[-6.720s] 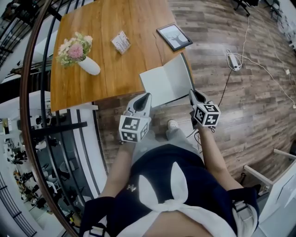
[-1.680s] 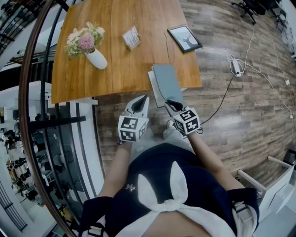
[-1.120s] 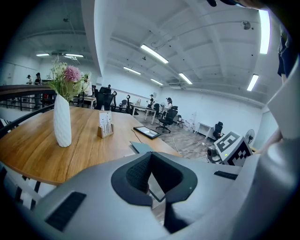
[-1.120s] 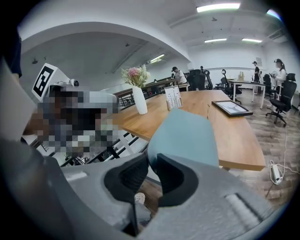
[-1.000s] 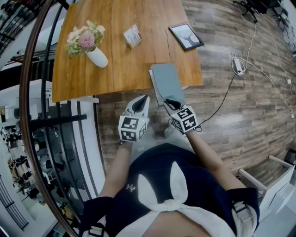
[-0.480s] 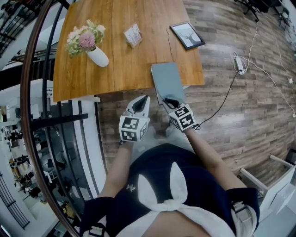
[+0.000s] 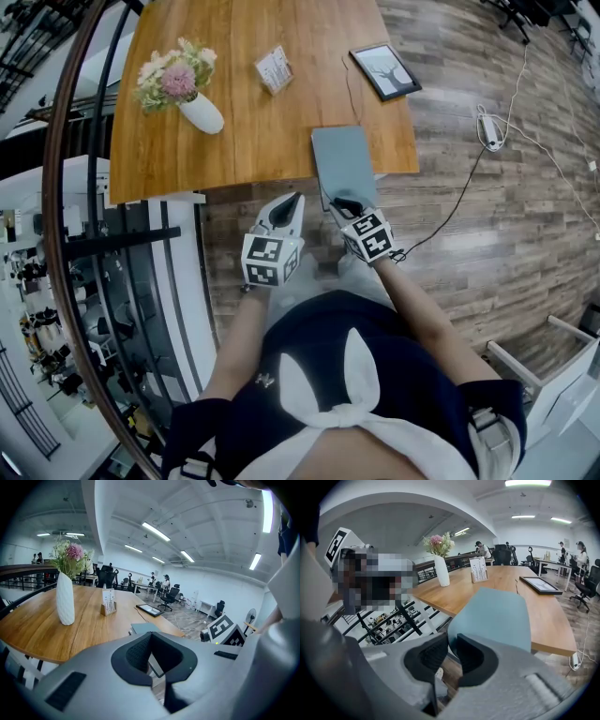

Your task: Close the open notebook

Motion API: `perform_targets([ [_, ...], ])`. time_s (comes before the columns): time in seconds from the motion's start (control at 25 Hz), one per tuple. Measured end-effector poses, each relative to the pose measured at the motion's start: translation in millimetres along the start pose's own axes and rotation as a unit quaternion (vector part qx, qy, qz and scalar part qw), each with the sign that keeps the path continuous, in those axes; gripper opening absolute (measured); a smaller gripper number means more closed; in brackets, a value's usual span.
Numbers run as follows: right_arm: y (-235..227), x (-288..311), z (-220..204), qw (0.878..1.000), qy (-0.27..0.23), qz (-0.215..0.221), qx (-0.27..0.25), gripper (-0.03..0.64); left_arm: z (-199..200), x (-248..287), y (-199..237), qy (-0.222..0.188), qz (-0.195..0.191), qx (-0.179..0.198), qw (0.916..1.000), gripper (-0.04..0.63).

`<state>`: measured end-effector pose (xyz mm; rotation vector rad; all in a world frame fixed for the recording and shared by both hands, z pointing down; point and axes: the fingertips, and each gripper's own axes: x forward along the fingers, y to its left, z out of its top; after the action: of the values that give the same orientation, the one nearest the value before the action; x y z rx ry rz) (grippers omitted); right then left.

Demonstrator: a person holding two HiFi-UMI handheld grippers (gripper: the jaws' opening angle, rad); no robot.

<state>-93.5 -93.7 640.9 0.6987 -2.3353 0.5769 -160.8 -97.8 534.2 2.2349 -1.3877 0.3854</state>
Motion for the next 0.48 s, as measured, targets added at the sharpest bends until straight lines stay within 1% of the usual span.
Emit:
perform_targets([
  [0.48, 1.5, 9.3, -5.5, 1.0, 0.018, -0.001, -0.015, 0.061, -0.9, 3.9, 5.3, 0.008, 0.001, -0.003, 1.0, 0.017],
])
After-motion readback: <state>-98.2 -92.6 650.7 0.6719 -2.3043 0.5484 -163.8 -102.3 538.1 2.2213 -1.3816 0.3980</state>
